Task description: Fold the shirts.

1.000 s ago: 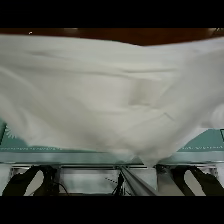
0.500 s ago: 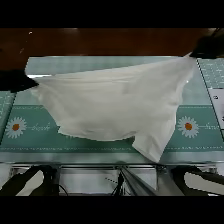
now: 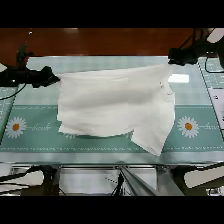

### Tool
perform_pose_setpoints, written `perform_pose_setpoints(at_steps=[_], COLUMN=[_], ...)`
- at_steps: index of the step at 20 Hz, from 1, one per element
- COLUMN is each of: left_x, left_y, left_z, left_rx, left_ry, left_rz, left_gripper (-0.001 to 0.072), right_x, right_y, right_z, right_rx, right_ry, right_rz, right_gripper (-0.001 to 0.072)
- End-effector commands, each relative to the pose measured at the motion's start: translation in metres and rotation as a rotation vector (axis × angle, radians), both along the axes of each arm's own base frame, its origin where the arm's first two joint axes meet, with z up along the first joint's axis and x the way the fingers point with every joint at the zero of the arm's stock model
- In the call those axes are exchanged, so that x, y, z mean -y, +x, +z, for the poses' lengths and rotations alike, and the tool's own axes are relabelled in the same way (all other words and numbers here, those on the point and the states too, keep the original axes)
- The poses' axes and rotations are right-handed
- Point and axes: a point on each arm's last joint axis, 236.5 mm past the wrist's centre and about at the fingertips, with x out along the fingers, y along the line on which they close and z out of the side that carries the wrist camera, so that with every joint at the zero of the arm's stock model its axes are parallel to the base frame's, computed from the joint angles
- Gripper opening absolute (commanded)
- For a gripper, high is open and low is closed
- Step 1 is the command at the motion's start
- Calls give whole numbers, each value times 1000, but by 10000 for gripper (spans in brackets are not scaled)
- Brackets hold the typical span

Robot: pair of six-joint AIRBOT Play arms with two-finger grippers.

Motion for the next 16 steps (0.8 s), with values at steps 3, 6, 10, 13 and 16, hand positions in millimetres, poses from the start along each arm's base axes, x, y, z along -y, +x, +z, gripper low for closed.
perform_pose_setpoints(at_steps=[3, 6, 10, 13, 16], left_x=[13, -29, -82, -91, -84], left_y=[-14, -39, -94, -148, -199], left_z=[-38, -29, -26, -48, -75], left_rx=[-150, -236, -386, -460, -567], left_ry=[-116, -135, -213, -186, -191], left_rz=[-39, -40, 65, 108, 71], left_gripper=[234, 340, 388, 404, 629], right_x=[-1, 38, 91, 98, 103], right_y=[-24, -70, -126, -164, -189], right_z=[-35, -25, -28, -42, -58], right_rx=[-142, -263, -444, -485, -456], right_ry=[-20, -140, -104, 19, 107], right_rz=[105, 202, 66, 22, -50], right_gripper=[375, 449, 438, 440, 440])
